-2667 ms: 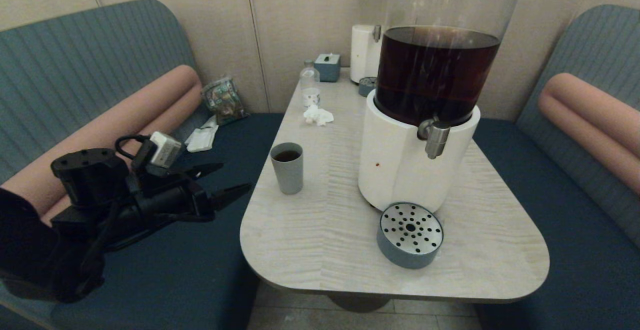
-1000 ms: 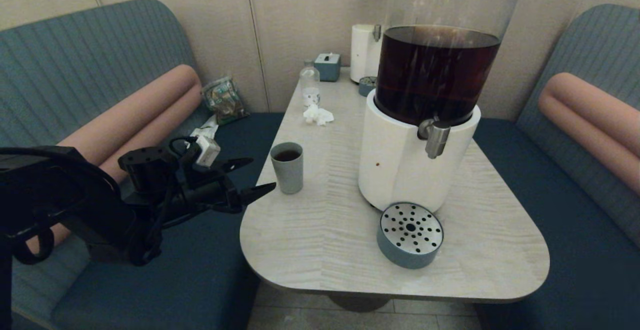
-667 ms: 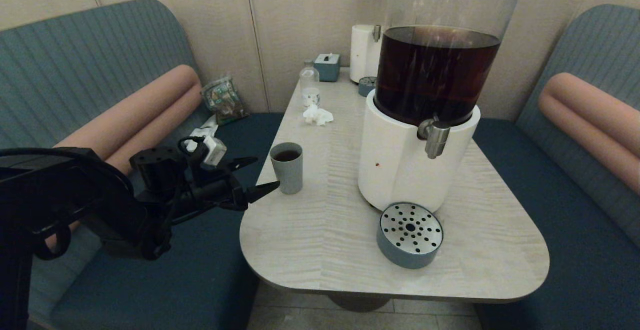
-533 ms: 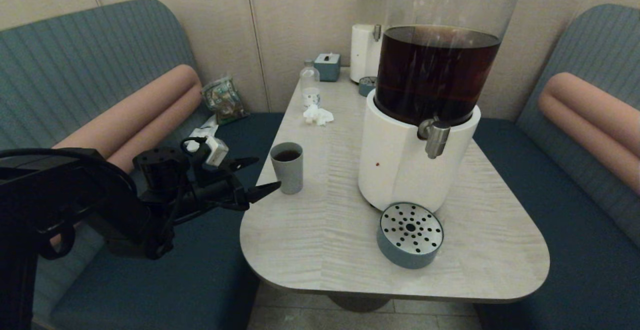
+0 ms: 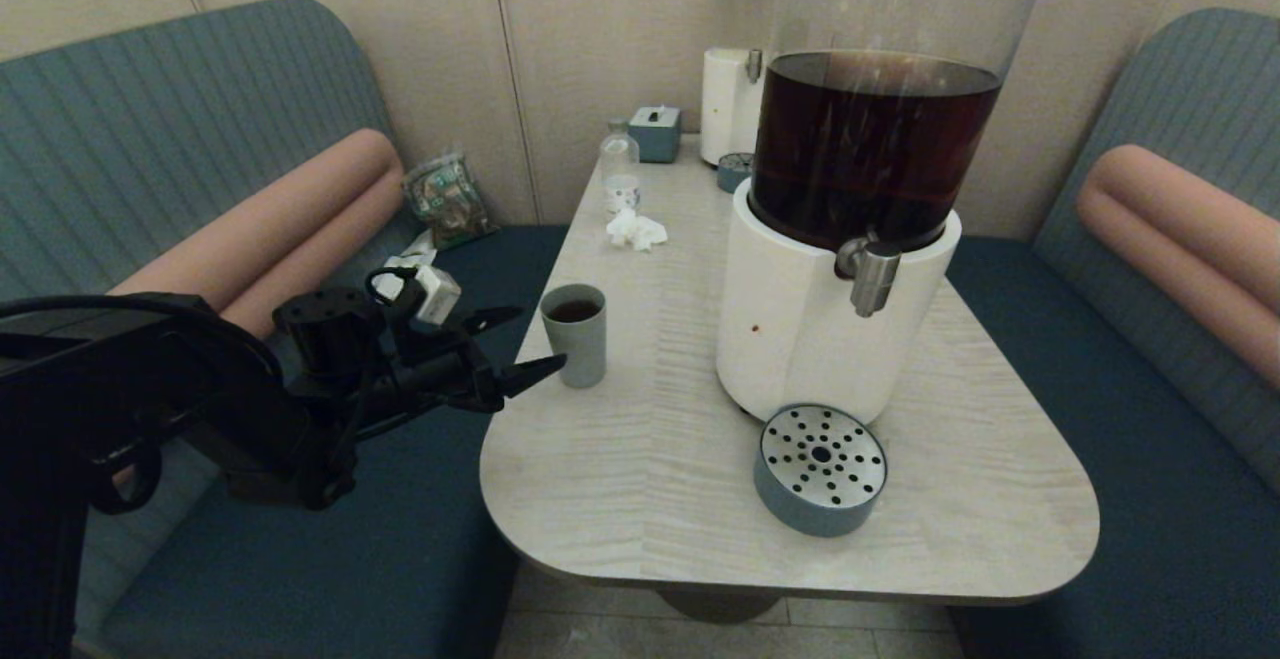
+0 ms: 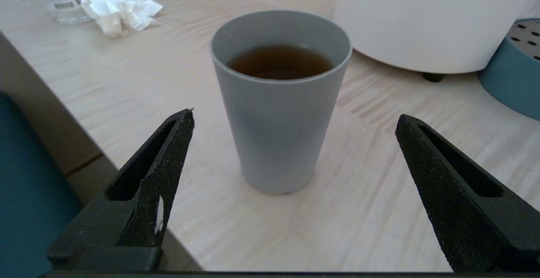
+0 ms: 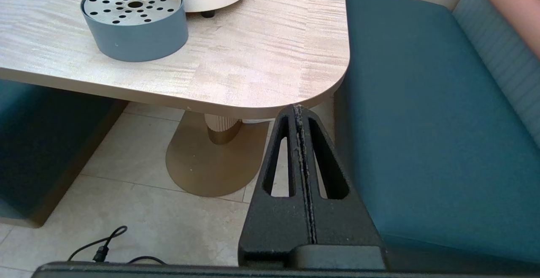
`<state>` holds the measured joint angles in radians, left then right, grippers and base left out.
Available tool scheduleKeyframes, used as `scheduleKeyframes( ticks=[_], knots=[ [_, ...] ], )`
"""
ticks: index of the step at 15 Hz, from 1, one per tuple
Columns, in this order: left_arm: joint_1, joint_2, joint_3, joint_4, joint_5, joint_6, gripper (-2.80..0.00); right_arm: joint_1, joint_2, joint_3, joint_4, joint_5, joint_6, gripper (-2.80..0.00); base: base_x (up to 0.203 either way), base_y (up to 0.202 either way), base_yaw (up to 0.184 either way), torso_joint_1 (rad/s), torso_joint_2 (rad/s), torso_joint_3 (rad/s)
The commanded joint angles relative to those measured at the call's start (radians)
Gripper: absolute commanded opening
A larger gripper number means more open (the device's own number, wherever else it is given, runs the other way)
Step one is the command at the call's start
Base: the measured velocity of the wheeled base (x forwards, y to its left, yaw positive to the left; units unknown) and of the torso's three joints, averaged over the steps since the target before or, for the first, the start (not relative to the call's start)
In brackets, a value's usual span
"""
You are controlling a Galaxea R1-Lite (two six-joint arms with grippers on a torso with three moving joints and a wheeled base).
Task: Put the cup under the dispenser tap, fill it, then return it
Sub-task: Pick up the cup
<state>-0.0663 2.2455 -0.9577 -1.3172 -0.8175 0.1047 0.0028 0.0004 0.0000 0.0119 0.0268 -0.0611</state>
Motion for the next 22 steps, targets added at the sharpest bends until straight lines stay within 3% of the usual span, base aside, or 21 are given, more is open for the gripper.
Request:
scheduleKeyframes(
  ticks=[1,15,22],
  knots=[
    [-0.006,0.01,-0.014,-0.007,-0.005,0.001,0.0,0.0,-0.002,0.0,0.0,0.001,0.0,-2.8,0.0,0.0,0.0,0.0,0.0,0.0],
    [-0.056,0.172,-0.216,-0.011,0.006,-0.027,0.0,0.0,-0.002,0.0,0.0,0.001,0.0,-2.8,0.0,0.0,0.0,0.0,0.0,0.0],
    [-0.067,0.234,-0.302,-0.014,0.059,-0.034,0.0,0.0,-0.002,0.0,0.0,0.001,0.0,-2.8,0.0,0.0,0.0,0.0,0.0,0.0]
  ],
)
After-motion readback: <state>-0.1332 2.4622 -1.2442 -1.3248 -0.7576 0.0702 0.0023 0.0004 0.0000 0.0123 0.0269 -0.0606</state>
